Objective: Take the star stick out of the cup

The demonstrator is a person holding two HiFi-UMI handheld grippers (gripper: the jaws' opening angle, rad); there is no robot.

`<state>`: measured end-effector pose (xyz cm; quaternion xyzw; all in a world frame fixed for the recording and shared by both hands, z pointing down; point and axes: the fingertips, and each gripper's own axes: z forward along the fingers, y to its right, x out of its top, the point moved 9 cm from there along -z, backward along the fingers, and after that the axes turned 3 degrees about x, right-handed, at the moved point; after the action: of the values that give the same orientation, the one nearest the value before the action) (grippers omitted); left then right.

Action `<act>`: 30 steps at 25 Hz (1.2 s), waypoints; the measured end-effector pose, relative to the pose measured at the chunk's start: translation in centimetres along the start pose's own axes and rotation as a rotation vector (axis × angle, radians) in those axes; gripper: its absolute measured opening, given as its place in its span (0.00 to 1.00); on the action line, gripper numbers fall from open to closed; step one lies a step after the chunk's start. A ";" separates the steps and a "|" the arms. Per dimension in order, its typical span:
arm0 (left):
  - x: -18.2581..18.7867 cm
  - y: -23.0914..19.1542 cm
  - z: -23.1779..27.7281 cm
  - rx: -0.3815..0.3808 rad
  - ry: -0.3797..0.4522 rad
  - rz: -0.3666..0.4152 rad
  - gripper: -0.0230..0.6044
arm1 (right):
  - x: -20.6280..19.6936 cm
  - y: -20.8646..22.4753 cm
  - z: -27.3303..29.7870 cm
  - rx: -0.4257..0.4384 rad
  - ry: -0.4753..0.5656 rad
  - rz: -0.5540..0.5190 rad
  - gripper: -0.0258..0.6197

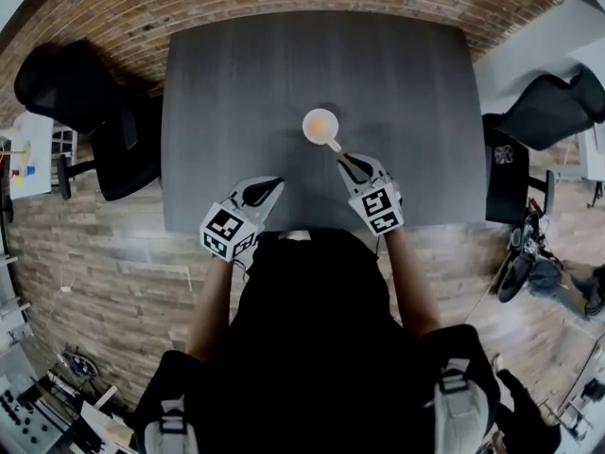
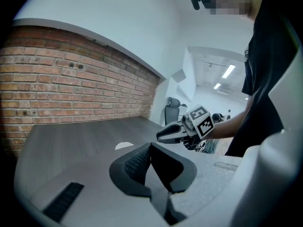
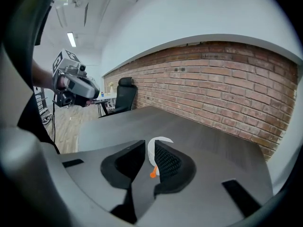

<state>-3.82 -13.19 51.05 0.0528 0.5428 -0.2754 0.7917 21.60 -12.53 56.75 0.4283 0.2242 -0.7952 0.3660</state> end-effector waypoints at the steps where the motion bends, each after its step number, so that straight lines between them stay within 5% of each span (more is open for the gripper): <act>1: 0.0 0.1 0.2 0.005 0.002 -0.005 0.04 | -0.3 0.2 0.3 0.005 -0.007 -0.005 0.13; 30: -0.6 -0.1 -1.1 0.028 -0.021 -0.024 0.04 | -4.1 0.8 3.3 -0.035 -0.124 0.044 0.08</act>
<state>-4.90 -12.61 51.17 0.0544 0.5311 -0.2931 0.7931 22.03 -13.70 61.93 0.3767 0.2054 -0.8078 0.4041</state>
